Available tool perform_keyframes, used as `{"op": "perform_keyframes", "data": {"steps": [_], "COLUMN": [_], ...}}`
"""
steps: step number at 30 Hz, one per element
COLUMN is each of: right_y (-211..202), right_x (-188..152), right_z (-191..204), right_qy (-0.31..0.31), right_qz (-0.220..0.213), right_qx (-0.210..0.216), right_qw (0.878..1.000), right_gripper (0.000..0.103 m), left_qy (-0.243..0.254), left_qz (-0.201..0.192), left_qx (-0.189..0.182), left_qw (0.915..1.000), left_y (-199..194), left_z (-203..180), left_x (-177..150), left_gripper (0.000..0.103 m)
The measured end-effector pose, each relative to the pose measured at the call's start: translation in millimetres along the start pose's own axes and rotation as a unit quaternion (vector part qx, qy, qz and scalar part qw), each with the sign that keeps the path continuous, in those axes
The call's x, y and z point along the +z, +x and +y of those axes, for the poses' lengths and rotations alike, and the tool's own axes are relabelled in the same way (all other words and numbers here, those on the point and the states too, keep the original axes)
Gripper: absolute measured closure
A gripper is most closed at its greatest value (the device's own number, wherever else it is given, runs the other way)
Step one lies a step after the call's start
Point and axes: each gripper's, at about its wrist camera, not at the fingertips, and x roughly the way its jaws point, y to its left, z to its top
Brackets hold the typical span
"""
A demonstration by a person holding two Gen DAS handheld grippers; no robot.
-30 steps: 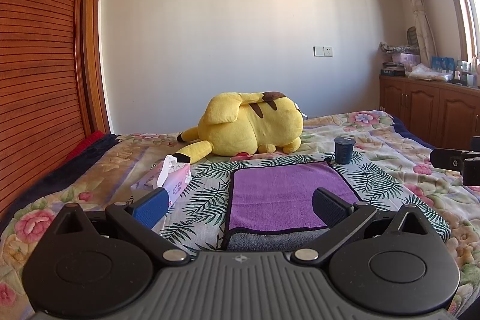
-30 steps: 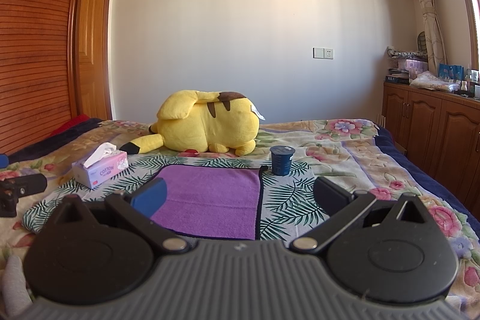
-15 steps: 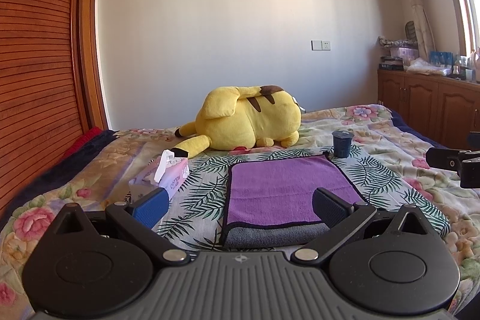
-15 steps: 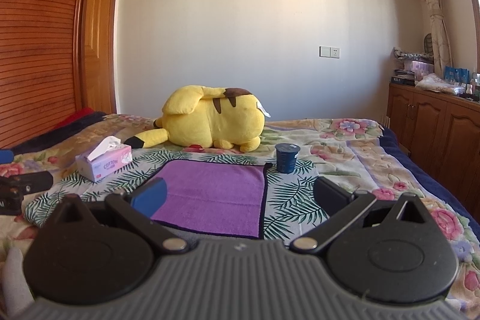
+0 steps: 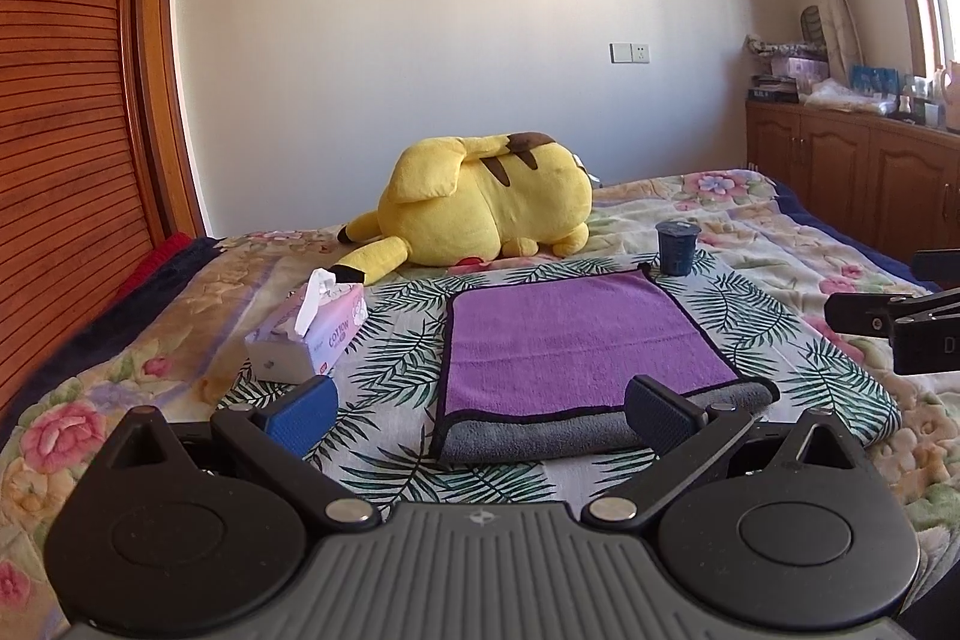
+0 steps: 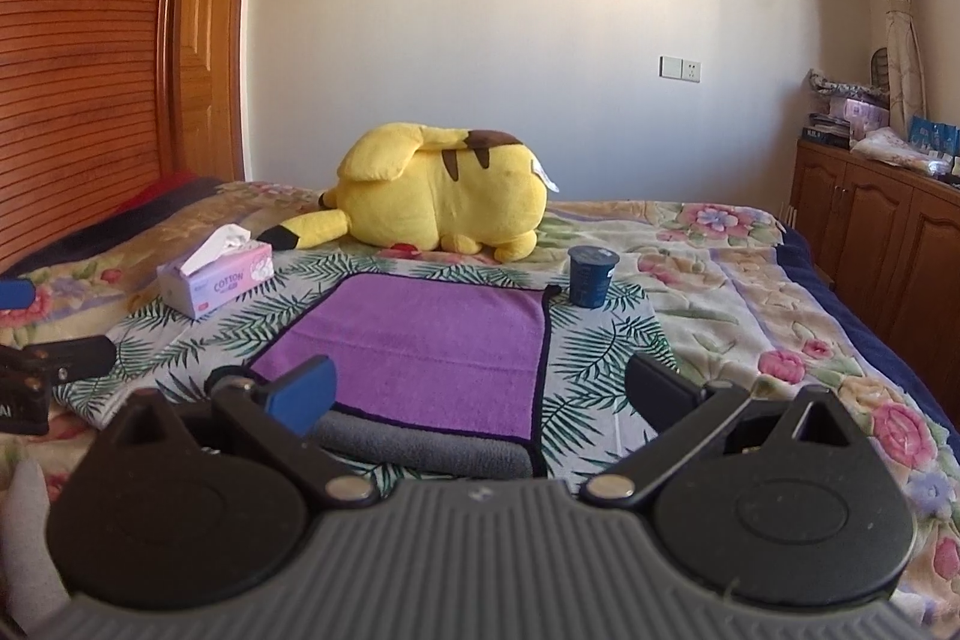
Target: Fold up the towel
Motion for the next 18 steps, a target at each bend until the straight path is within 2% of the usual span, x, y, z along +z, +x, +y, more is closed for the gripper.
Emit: {"op": "perform_keyframes", "data": {"steps": [4, 18], "right_y": [8.1, 34.3], "right_x": [-0.9, -1.3], "right_z": [0.3, 0.5], "right_qy": [0.000, -0.027], "right_qz": [0.021, 0.066], "right_qx": [0.010, 0.038], "right_qw": [1.000, 0.997], "right_gripper": [0.014, 0.014], "left_qy": [0.006, 0.019], "left_qz": [0.012, 0.043], "left_qx": [-0.002, -0.014], "left_qw": [0.9999, 0.9988], "left_y": [3.8, 15.3], "left_z": [-2.5, -9.0], "left_x": [-1.1, -4.9], "left_gripper": [0.016, 0.016]}}
